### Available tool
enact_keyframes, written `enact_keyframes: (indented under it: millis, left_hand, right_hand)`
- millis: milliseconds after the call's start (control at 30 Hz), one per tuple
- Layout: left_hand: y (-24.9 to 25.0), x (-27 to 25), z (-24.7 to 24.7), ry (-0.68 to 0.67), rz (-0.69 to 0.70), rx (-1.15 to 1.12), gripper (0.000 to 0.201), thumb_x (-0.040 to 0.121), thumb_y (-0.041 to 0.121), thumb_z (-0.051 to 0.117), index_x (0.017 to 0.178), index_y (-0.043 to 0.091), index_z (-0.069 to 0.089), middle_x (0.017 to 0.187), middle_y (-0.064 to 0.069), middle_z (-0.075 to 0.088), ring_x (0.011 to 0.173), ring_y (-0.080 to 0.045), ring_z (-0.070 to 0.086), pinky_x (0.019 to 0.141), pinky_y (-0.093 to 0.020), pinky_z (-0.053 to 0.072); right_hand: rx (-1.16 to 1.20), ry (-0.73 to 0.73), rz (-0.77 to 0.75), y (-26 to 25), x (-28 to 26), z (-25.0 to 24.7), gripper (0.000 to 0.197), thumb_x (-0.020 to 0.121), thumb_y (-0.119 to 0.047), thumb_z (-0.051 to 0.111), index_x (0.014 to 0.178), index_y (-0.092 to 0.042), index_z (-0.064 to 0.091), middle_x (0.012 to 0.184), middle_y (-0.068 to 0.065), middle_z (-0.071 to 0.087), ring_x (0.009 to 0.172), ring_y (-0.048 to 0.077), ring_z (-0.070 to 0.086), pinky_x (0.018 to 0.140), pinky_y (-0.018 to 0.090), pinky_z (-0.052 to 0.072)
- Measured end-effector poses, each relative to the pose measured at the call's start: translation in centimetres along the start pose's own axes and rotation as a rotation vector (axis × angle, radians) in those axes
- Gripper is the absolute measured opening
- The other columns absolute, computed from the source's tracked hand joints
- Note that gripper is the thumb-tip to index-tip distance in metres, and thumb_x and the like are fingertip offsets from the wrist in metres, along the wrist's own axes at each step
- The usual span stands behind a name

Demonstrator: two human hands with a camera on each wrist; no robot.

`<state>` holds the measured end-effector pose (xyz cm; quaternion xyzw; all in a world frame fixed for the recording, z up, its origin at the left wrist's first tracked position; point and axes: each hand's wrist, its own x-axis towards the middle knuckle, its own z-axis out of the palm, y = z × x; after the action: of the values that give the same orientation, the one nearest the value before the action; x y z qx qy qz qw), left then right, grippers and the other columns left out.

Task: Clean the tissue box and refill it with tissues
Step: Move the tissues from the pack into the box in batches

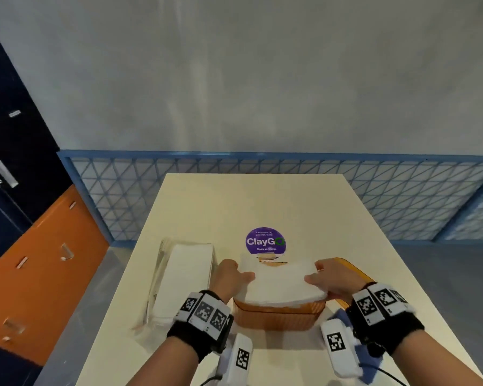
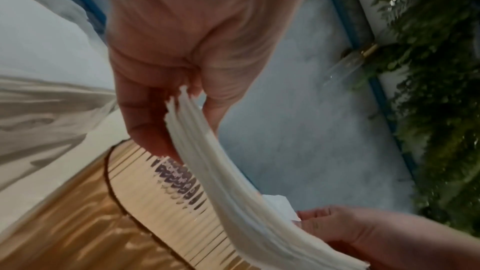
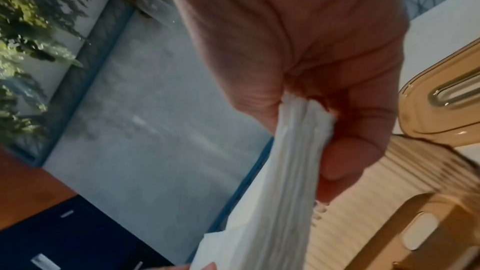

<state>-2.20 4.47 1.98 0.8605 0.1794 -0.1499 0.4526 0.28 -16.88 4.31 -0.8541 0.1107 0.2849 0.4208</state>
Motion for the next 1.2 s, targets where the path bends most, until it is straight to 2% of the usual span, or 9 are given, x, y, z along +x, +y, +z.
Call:
enact_keyframes:
  millis: [67,133,200,267,467,700,967,1100,1200]
  left_hand:
    - [0.4,0.6,0.7,-0.007,-0.019,0.151,0.037,0.087,0.026,0.064,0.109,-0.003,0.058,0.111,-0.019,0.063,0.108,-0.030,0.059,0.077,-0.031,0.047]
    - [0.6,1.0,1.1,0.019,-0.021,0.282,0.044,0.088,0.026,0.063,0.122,-0.002,0.053,0.126,-0.016,0.060,0.117,-0.027,0.057,0.090,-0.029,0.046]
    - [0.8,1.5,1.6,0.021,-0.009,0.386,0.041,0.090,0.023,0.061,0.123,-0.001,0.052,0.128,-0.013,0.058,0.120,-0.025,0.055,0.093,-0.027,0.045]
    - [1.1,1.8,2.2,0.027,0.022,0.448,0.035,0.092,0.017,0.057,0.121,-0.001,0.053,0.129,-0.013,0.057,0.120,-0.025,0.055,0.094,-0.028,0.044]
    - [1.1,1.1,4.1,0.039,0.056,0.528,0.029,0.094,0.002,0.044,0.119,-0.005,0.055,0.123,-0.019,0.060,0.113,-0.031,0.059,0.092,-0.034,0.048]
    - [0.8,0.7,5.5,0.085,0.142,0.741,0.036,0.094,0.009,0.048,0.130,0.002,0.045,0.136,-0.013,0.046,0.127,-0.024,0.047,0.105,-0.028,0.040]
    - [0.4,2.0,5.6,-0.193,0.030,0.720,0.033,0.096,0.011,0.046,0.126,-0.003,0.052,0.133,-0.016,0.055,0.123,-0.027,0.054,0.102,-0.031,0.045]
    - [-0.2,2.5,5.7,-0.208,0.016,0.734,0.034,0.098,0.011,0.042,0.127,-0.002,0.052,0.134,-0.014,0.055,0.125,-0.029,0.053,0.104,-0.035,0.045]
    - [0.1,2.7,5.5,-0.141,0.101,0.626,0.031,0.097,0.009,0.043,0.125,-0.001,0.055,0.131,-0.015,0.056,0.122,-0.027,0.055,0.102,-0.031,0.044]
  right_hand:
    - [-0.132,0.006,0.022,0.5,0.9,0.4,0.025,0.088,-0.009,0.057,0.107,0.007,0.057,0.090,0.013,0.055,0.079,0.023,0.055,0.065,0.034,0.055]
    - [-0.302,0.019,0.016,0.1,1.3,1.2,0.014,0.089,-0.010,0.054,0.097,0.000,0.059,0.087,0.010,0.056,0.088,0.021,0.054,0.058,0.023,0.046]
    - [-0.472,0.062,0.014,-0.2,1.7,2.0,0.020,0.092,-0.013,0.049,0.108,-0.003,0.057,0.109,0.011,0.062,0.110,0.024,0.057,0.078,0.026,0.050]
    - [-0.517,0.115,0.006,0.0,2.6,3.1,0.037,0.095,-0.013,0.045,0.130,-0.001,0.047,0.134,0.013,0.054,0.126,0.027,0.051,0.099,0.028,0.043]
    - [-0.561,0.183,0.050,0.3,3.2,4.8,0.051,0.099,-0.011,0.040,0.144,0.004,0.021,0.151,0.016,0.032,0.139,0.026,0.035,0.109,0.028,0.033]
    - [-0.732,0.263,-0.073,0.3,2.5,5.9,0.039,0.096,-0.003,0.036,0.135,0.002,0.035,0.141,0.020,0.040,0.130,0.030,0.042,0.107,0.033,0.036]
    - [-0.832,-0.010,0.021,0.3,4.0,6.2,0.030,0.094,-0.007,0.049,0.121,0.003,0.056,0.129,0.015,0.059,0.120,0.028,0.057,0.096,0.029,0.047]
    - [-0.935,-0.045,-0.007,0.8,4.7,6.0,0.027,0.088,-0.010,0.056,0.114,-0.003,0.059,0.121,0.013,0.060,0.111,0.026,0.060,0.093,0.034,0.052]
    - [-0.902,0.010,-0.055,-0.1,4.4,4.8,0.023,0.092,-0.009,0.050,0.112,-0.004,0.059,0.119,0.016,0.060,0.110,0.025,0.059,0.095,0.032,0.048]
